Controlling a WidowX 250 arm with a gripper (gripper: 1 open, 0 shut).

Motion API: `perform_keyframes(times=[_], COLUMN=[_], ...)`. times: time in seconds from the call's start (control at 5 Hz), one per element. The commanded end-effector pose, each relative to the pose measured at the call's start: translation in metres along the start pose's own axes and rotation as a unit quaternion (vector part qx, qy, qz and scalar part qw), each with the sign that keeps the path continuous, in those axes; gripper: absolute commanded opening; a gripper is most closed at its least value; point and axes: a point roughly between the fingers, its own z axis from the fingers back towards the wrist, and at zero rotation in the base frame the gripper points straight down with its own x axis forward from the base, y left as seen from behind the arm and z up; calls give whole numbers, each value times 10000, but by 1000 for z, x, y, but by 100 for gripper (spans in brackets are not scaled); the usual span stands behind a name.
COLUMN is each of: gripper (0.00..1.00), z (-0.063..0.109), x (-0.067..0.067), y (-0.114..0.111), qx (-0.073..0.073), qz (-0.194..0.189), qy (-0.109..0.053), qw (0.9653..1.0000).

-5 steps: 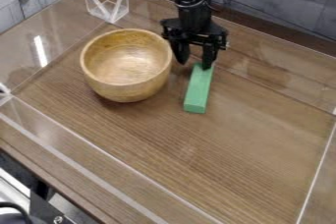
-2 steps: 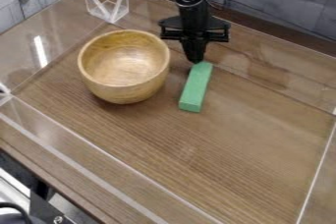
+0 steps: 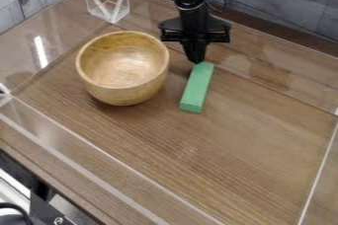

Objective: Move green object from inside the wooden bowl to the table next to it

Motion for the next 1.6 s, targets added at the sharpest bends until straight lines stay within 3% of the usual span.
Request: perform_keyframes(times=[0.0,0.2,0.6,1.0,1.4], gripper=[0,0,0,0,0], z=[20,34,48,30,39], x=[5,10,17,29,29], y=[2,3,-3,3,-7], qx=[53,72,23,-46,-153], qz=[162,302,15,-274,-746], qy=[-35,-29,9,49,93], qw=[9998,9995,10000,9996,9971])
